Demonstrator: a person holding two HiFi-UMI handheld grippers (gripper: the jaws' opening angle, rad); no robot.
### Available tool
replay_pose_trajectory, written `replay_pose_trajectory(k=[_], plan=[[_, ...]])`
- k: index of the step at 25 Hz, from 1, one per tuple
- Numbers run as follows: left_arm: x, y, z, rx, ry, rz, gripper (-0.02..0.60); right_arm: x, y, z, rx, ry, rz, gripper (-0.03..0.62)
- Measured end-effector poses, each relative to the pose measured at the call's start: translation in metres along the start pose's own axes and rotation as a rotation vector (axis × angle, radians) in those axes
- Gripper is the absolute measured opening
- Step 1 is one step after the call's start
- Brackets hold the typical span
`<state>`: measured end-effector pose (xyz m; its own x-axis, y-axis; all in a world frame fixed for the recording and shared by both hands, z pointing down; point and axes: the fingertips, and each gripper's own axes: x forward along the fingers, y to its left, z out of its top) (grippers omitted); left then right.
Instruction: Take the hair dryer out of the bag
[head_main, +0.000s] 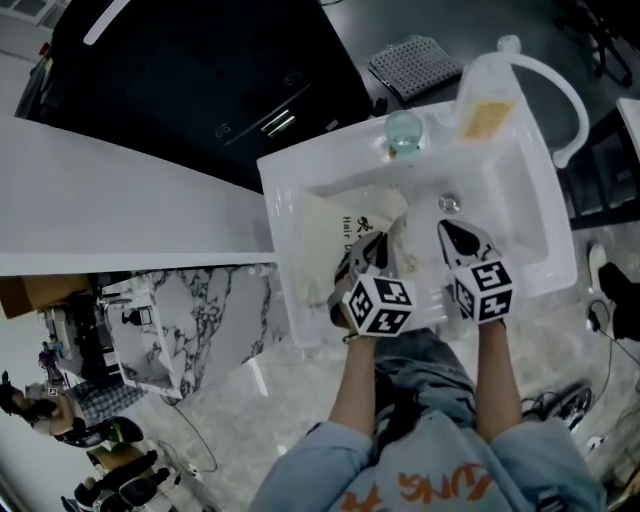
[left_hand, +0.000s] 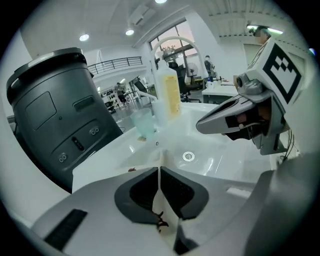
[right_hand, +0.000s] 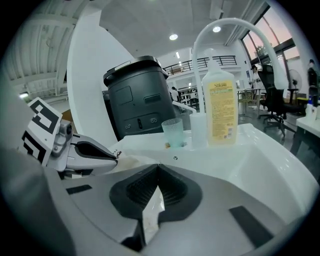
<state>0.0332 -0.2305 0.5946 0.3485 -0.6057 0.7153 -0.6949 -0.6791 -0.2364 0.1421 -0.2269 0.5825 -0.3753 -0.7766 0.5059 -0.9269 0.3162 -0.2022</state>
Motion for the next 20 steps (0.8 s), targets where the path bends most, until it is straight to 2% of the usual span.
replay_pose_trajectory(k=[4, 11, 17, 20], plan=[[-0.005, 0.003, 0.003, -0.076, -0.027, -0.021, 0.011, 0.014, 0.006, -0.003, -0.002, 0.010, 0.035, 0.000], [-0.029, 0.035, 0.007, -0.180, -0.100, 0.008, 0.011, 0.042, 0.031, 0.002, -0.029, 0.030, 0.091, 0.002], [-0.046, 0.058, 0.001, -0.269, -0.135, 0.052, 0.011, 0.071, 0.057, -0.004, -0.188, 0.088, 0.169, 0.046], [-0.052, 0.068, -0.005, -0.299, -0.143, 0.072, 0.011, 0.083, 0.071, -0.013, -0.278, 0.118, 0.221, 0.103]])
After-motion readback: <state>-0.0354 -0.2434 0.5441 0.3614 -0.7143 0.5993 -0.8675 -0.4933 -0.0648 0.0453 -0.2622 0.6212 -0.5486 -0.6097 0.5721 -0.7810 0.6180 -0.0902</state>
